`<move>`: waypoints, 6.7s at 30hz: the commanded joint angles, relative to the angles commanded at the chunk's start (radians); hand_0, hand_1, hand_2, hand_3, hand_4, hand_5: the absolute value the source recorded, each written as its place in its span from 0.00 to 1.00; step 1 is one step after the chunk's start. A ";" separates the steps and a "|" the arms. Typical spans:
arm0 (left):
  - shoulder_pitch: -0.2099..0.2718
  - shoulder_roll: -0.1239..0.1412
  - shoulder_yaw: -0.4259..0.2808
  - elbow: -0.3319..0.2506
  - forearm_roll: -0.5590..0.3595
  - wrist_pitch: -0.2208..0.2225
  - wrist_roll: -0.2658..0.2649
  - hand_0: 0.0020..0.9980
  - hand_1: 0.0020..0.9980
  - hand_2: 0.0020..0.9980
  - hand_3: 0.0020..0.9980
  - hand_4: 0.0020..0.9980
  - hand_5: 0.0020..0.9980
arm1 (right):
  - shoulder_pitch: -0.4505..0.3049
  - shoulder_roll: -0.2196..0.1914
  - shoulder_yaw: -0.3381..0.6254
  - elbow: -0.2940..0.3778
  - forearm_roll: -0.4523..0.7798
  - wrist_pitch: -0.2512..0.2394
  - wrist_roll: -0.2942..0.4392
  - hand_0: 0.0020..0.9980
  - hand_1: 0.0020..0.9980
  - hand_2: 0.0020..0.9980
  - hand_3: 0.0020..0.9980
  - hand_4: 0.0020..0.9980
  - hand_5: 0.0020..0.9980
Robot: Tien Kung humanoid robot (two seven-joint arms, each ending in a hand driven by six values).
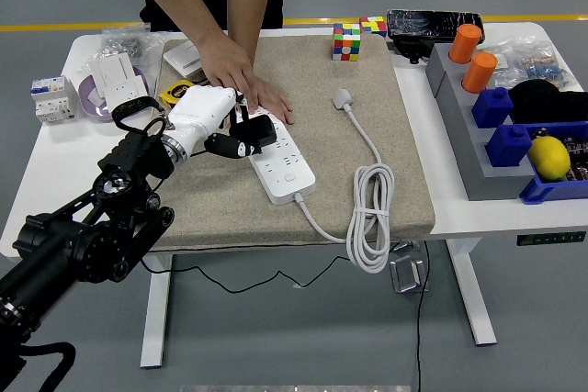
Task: Pick up the plug,place it near the board,insert it into the board,press the button
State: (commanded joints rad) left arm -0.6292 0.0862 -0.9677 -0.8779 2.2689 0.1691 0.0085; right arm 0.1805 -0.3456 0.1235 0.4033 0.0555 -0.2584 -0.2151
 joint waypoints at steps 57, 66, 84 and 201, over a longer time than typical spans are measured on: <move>-0.013 -0.036 -0.003 0.133 0.000 0.016 -0.011 0.42 0.32 0.30 0.32 0.62 0.20 | 0.003 -0.004 -0.007 -0.001 0.004 0.001 0.001 0.85 0.77 0.74 0.77 1.00 0.98; -0.011 -0.035 0.000 0.138 0.000 0.011 -0.012 0.42 0.32 0.30 0.32 0.62 0.20 | 0.004 -0.003 -0.004 -0.001 0.003 0.001 0.001 0.85 0.77 0.74 0.77 1.00 0.98; -0.013 -0.033 0.003 0.137 0.000 0.000 -0.016 0.43 0.34 0.32 0.34 0.64 0.21 | 0.005 -0.001 -0.002 -0.002 0.018 0.005 0.008 0.85 0.77 0.74 0.77 1.00 0.99; 0.285 0.089 -0.047 -0.397 -0.746 -0.184 0.157 1.00 1.00 0.99 0.98 1.00 1.00 | -0.011 0.005 0.020 -0.005 0.019 -0.014 0.012 0.85 0.77 0.74 0.77 1.00 1.00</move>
State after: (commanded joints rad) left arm -0.3446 0.1751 -1.0150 -1.2752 1.5227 -0.0150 0.1657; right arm 0.1698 -0.3405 0.1437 0.3984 0.0744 -0.2722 -0.2027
